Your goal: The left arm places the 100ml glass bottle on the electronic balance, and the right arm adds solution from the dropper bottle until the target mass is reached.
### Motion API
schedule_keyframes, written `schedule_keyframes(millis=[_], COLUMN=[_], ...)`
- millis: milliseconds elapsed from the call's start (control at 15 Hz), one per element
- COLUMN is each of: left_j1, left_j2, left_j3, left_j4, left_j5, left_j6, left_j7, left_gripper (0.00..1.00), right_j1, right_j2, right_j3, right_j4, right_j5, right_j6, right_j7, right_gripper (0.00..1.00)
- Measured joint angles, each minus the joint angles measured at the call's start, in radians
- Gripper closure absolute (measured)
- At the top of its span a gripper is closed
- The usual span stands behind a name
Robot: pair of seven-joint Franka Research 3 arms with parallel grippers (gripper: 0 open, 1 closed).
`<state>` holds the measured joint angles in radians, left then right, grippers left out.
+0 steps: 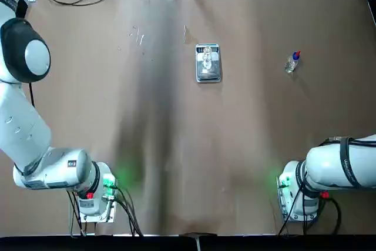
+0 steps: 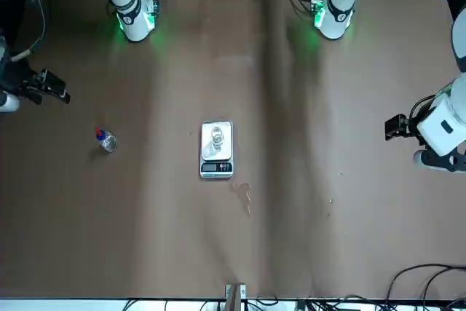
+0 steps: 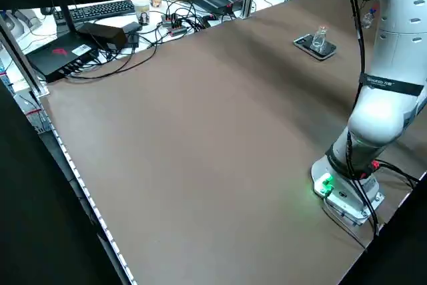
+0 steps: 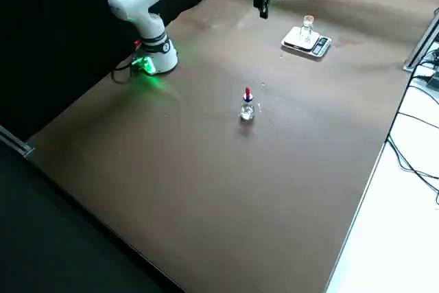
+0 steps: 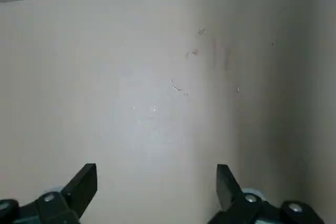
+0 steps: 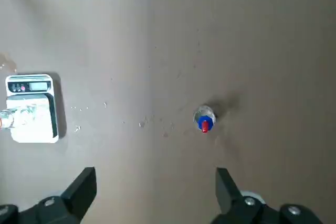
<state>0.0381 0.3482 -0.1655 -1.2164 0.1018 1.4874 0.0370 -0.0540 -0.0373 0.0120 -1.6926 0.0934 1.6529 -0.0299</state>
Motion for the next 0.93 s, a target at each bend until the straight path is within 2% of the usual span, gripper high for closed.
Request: schedule_keyframes(millis=[200,267,333,533,600,667,733,800,933], left_j1=[-0.001,-0.005,-0.009,-0.031,-0.053,-0.082,-0.106,-0.12,-0.124], left_j2=[-0.007,-0.023,-0.042,-0.146,-0.187,-0.225,-0.257,-0.281,-0.303], left_j3=[0.0,0.0,0.001,0.033,0.066,0.106,0.14,0.159,0.168], left_j4=[0.0,-0.003,-0.02,-0.163,-0.22,-0.268,-0.303,-0.327,-0.351], left_j5=[0.0,0.0,0.0,-0.019,-0.03,-0.046,-0.059,-0.065,-0.067], left_j6=[0.0,0.001,0.007,0.087,0.112,0.128,0.136,0.139,0.139], left_j7=[-0.025,-0.045,-0.051,-0.062,-0.062,-0.062,-0.058,-0.054,-0.052], left_gripper=[0.0,0.0,0.0,0.0,0.0,0.0,0.0,0.0,0.0], right_j1=[-0.001,-0.001,-0.002,-0.009,-0.014,-0.021,-0.03,-0.04,-0.055], right_j2=[0.025,0.038,0.043,0.048,0.048,0.048,0.048,0.049,0.057], right_j3=[-0.006,-0.009,-0.01,-0.012,-0.013,-0.014,-0.014,-0.015,-0.016], right_j4=[-0.062,-0.135,-0.171,-0.277,-0.318,-0.36,-0.398,-0.431,-0.488], right_j5=[-0.01,-0.023,-0.036,-0.075,-0.078,-0.078,-0.078,-0.078,-0.078], right_j6=[0.047,0.128,0.155,0.237,0.282,0.331,0.374,0.41,0.479], right_j7=[0.001,0.001,0.001,0.002,0.002,0.002,0.002,0.002,0.002], right_gripper=[0.0,0.02,0.02,0.09,0.18,0.19,0.21,0.29,0.33])
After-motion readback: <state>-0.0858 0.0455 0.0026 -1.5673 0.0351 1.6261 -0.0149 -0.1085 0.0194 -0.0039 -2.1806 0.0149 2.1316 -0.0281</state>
